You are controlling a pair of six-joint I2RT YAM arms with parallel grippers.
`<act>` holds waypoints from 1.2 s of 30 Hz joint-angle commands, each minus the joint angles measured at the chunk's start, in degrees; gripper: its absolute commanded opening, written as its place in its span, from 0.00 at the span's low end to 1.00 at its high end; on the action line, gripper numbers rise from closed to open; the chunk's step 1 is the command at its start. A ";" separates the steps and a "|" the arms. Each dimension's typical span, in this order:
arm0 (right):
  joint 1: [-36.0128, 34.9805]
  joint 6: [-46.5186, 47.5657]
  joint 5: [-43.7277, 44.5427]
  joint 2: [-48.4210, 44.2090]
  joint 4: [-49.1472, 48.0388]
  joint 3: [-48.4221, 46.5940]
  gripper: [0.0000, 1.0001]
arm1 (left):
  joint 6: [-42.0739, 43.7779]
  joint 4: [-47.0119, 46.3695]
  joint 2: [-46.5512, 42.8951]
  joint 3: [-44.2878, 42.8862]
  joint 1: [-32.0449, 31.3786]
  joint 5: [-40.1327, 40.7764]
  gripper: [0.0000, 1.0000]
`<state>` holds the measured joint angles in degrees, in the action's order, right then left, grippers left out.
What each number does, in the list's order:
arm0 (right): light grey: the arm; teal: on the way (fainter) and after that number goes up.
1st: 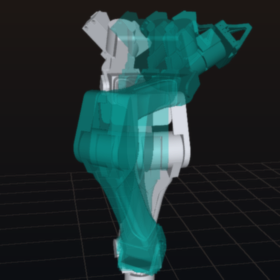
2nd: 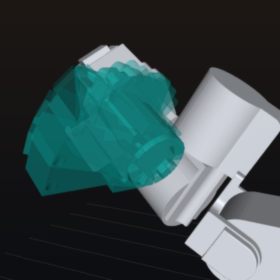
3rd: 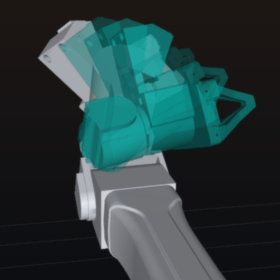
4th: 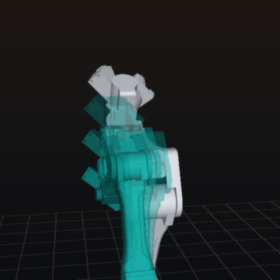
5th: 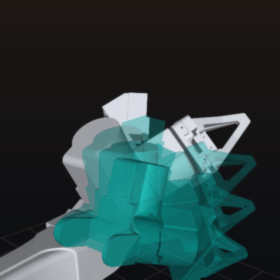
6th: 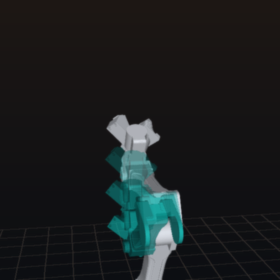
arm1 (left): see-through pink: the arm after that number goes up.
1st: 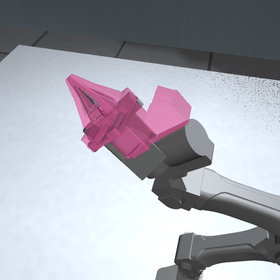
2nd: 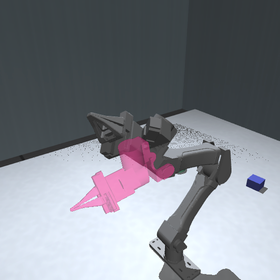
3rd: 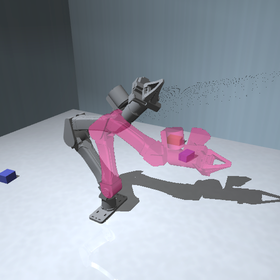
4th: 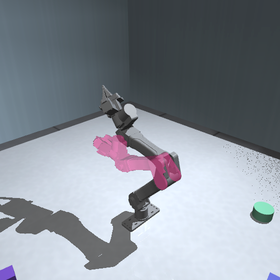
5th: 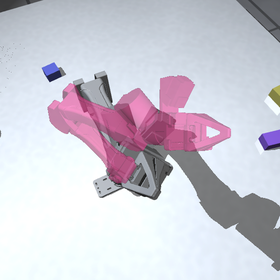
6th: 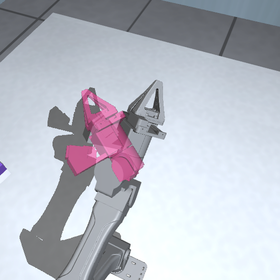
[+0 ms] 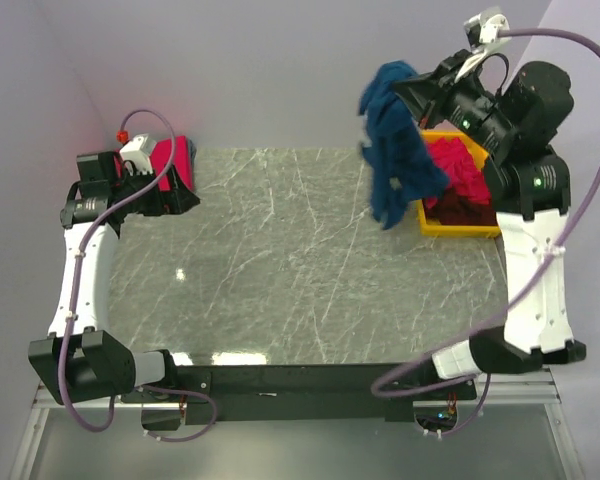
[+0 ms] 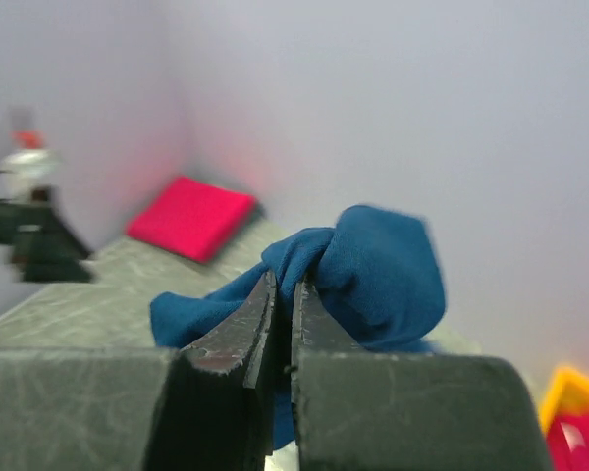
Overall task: Fold and stack the t-shirts
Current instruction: Move the tshirt to the center of the board, then flatten the tshirt out
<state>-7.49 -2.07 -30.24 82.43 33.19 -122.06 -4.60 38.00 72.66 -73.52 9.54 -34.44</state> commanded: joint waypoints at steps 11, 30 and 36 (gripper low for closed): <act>-20.54 5.76 4.05 -1.49 -5.94 14.29 0.00 | 1.96 2.25 -1.91 -0.14 2.76 -4.59 0.99; -23.99 8.93 0.71 -0.61 -2.95 46.71 0.87 | 30.31 12.96 -1.04 9.61 0.75 -8.84 1.00; -23.98 4.19 2.37 10.54 -3.30 47.97 0.76 | 39.31 15.70 1.96 18.75 -4.61 2.87 0.83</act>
<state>-31.35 5.32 -29.04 88.49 31.81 -74.22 26.26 49.89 74.24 -58.04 6.85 -38.04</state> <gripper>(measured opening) 0.767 0.844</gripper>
